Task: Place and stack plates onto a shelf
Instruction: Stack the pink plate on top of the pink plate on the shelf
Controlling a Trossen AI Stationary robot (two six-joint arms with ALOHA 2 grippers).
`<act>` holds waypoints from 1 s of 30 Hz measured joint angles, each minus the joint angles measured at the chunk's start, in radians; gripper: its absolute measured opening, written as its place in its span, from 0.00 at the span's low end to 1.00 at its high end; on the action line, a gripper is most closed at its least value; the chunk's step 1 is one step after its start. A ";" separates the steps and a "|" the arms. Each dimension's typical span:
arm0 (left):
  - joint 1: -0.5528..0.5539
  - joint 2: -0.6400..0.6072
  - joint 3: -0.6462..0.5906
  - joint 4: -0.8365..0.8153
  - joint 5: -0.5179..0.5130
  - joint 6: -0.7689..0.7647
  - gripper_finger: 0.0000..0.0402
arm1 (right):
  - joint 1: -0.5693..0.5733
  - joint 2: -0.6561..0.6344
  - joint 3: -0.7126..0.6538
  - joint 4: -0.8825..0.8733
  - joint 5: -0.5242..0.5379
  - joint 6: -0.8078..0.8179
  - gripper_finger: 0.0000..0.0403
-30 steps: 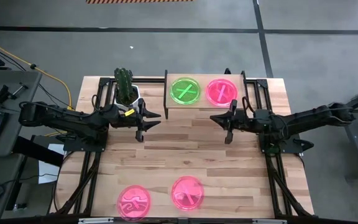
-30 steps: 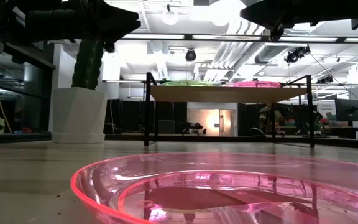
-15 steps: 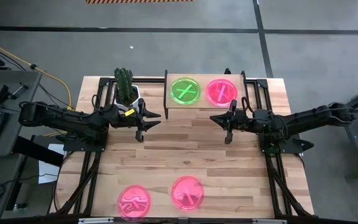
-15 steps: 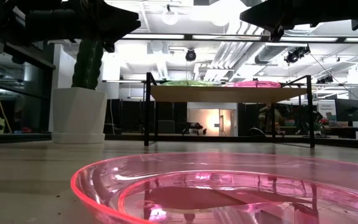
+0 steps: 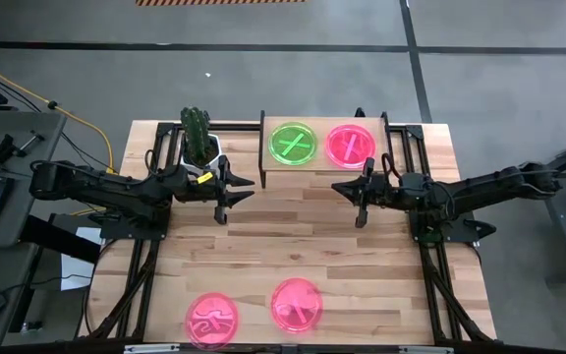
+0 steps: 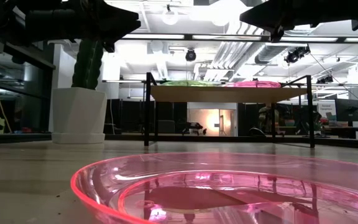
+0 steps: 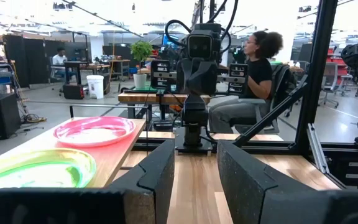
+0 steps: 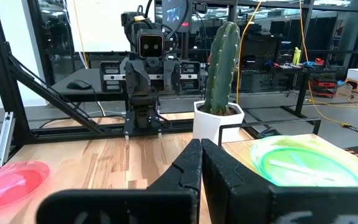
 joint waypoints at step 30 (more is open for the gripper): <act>-0.004 0.000 0.001 0.005 0.000 -0.036 0.28 | 0.000 0.000 0.000 -0.014 0.000 0.000 0.00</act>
